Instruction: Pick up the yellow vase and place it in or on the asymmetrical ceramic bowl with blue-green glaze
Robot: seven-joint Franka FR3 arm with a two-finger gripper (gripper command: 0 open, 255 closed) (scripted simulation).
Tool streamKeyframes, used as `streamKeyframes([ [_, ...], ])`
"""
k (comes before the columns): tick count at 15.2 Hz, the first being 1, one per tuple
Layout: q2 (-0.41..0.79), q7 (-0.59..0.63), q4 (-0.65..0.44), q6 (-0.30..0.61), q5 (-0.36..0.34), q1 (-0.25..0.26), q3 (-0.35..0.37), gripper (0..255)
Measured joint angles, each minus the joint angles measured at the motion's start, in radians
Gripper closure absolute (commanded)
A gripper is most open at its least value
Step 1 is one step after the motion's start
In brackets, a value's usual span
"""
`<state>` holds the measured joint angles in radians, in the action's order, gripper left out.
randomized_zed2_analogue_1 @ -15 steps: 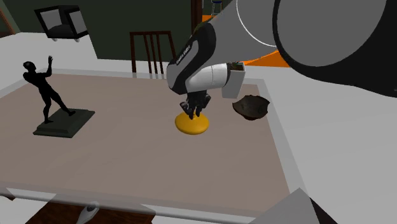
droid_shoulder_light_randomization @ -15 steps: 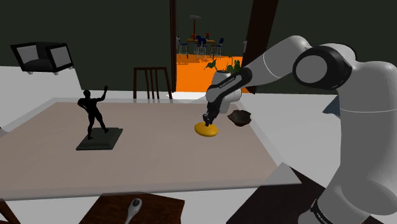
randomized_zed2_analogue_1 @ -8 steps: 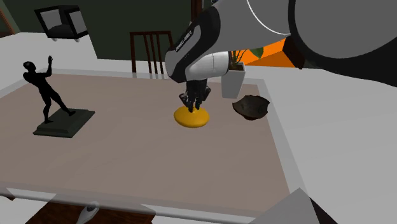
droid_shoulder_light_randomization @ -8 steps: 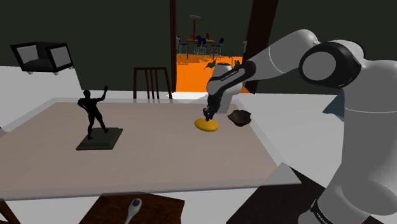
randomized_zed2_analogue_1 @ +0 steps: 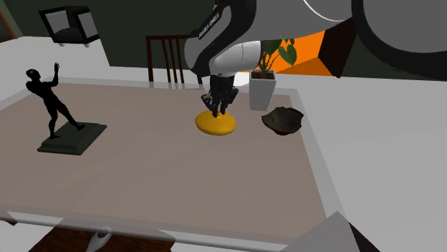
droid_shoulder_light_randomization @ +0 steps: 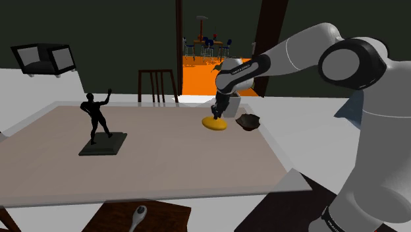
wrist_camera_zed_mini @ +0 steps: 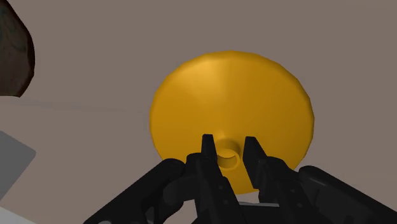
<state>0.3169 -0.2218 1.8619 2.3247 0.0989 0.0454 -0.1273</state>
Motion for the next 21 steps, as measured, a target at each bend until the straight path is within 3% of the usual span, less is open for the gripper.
streamKeyframes([
  [5, -0.023, -0.002, -0.028, -0.051, -0.005, -0.003, -0.004, 255],
  [14, -0.011, -0.199, -0.085, -0.110, 0.043, -0.135, -0.054, 255],
  [21, 0.054, -0.351, -0.229, -0.204, 0.086, -0.249, -0.090, 255],
])
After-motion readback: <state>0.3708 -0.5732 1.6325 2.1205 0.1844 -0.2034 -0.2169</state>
